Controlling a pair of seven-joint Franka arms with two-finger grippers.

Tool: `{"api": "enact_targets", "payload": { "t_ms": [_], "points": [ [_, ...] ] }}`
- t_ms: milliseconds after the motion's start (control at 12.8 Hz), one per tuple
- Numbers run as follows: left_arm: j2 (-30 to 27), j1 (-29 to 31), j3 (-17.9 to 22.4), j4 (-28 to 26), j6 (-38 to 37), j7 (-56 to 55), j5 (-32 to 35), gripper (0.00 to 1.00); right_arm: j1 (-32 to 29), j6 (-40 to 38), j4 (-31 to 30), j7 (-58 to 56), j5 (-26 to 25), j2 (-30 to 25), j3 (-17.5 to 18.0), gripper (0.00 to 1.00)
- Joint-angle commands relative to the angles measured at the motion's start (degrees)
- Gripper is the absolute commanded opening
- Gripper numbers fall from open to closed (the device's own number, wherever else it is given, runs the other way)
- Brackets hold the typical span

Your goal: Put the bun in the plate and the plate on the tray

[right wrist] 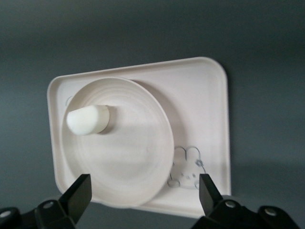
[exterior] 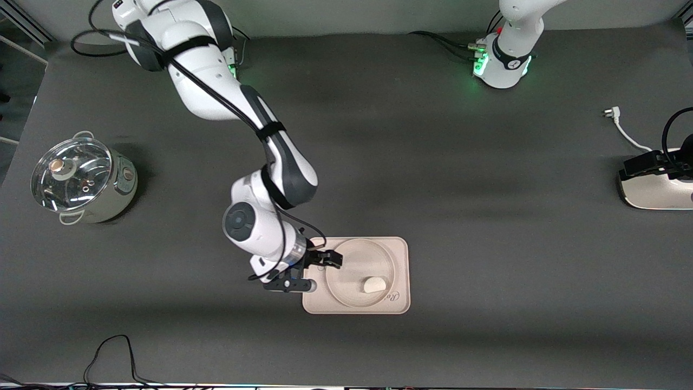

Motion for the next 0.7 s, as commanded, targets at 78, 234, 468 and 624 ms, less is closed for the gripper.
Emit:
{"api": "enact_targets", "payload": {
  "t_ms": [78,234,468,624],
  "points": [
    [-0.1,0.2,-0.1,0.3,-0.5,-0.4,0.6,1.00,-1.3,-14.3,-9.7,-0.7,-9.2,-19.0,-2.0,1.00],
    [-0.1,0.2,-0.1,0.3,-0.6,-0.4,0.5,1.00,-3.6,-21.5,-15.7,-0.8,-15.4,-29.6,-1.4,1.00],
    [-0.1,0.2,-0.1,0.3,-0.6,-0.4,0.5,1.00,-9.8,-33.5,-18.7,-7.9,-21.2,-40.2,0.2,1.00],
    [-0.2,0.0,-0.1,0.3,-0.7,-0.5,0.5,1.00,-17.2,-35.3,-21.7,-13.8,-26.1,-45.2,4.9,1.00]
  ]
}}
